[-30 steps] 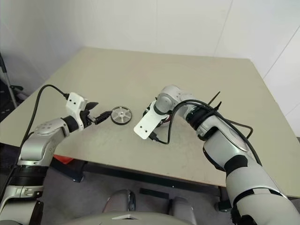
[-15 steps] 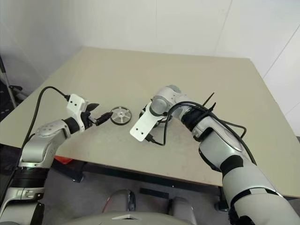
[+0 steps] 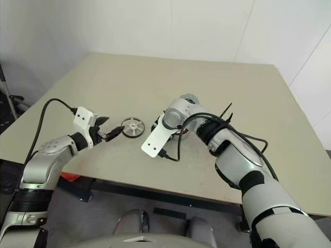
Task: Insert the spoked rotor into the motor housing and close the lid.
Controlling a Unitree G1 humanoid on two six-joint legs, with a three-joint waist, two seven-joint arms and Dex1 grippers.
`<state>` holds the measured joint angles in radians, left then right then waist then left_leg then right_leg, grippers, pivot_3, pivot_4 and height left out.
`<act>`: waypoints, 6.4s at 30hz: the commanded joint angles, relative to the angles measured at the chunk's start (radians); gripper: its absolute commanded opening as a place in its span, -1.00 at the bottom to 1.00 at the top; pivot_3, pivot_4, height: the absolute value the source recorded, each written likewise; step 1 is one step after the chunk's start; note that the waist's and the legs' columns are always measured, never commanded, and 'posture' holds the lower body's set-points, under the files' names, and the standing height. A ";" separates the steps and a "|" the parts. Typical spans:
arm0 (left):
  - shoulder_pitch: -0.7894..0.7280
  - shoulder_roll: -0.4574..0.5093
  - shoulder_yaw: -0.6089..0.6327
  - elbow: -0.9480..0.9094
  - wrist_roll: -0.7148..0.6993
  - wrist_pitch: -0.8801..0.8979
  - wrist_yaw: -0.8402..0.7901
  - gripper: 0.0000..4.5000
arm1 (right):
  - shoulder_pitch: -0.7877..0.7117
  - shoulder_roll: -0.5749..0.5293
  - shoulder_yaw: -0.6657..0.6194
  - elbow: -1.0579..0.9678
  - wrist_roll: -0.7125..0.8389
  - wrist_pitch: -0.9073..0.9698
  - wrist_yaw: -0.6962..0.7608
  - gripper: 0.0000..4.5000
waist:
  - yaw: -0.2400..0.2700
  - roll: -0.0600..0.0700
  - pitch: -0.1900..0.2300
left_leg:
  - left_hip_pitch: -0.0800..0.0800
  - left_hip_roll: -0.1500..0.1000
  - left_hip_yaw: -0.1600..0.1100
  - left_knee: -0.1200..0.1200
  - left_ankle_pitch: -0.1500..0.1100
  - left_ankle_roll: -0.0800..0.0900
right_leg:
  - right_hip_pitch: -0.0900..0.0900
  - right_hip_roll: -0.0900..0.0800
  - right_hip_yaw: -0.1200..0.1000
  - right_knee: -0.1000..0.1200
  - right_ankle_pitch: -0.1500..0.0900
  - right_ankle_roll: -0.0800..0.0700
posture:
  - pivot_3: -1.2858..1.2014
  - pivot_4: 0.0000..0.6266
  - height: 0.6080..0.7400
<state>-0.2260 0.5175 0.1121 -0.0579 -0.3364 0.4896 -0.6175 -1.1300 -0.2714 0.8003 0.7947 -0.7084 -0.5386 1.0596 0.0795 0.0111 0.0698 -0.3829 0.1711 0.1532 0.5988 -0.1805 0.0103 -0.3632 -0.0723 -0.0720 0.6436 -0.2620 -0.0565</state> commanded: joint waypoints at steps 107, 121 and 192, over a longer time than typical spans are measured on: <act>0.170 -0.070 0.033 -0.203 -0.032 0.004 0.119 1.00 | -0.083 0.162 0.210 0.325 -0.271 -0.214 -0.077 0.15 | -0.032 -0.004 -0.006 | 0.013 -0.002 0.000 -0.004 -0.001 0.000 | 0.004 0.002 0.009 -0.003 -0.004 0.007 | 0.03 -1.00 1.00; 0.175 -0.073 0.026 -0.222 -0.039 0.028 0.129 1.00 | -0.086 0.158 0.195 0.345 -0.261 -0.222 -0.061 -0.59 | -0.035 -0.002 -0.009 | 0.014 -0.002 0.000 -0.005 -0.001 0.000 | 0.003 0.003 0.009 -0.003 -0.005 0.008 | 0.03 -1.00 1.00; 0.049 -0.018 -0.018 -0.108 -0.017 0.018 0.002 1.00 | -0.099 0.108 -0.040 0.170 0.119 0.067 0.136 -0.59 | -0.032 -0.006 -0.007 | -0.016 0.002 0.000 0.000 -0.003 0.000 | -0.018 0.009 0.010 -0.001 0.000 -0.001 | 0.03 -1.00 1.00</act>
<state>-0.1727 0.4926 0.0766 -0.1273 -0.3490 0.5125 -0.6223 -1.1881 -0.1474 0.7595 0.9632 -0.5850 -0.4487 1.1867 0.0471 0.0054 0.0629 -0.3987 0.1731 0.1531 0.5990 -0.1836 0.0106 -0.3816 -0.0630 -0.0616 0.6424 -0.2617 -0.0573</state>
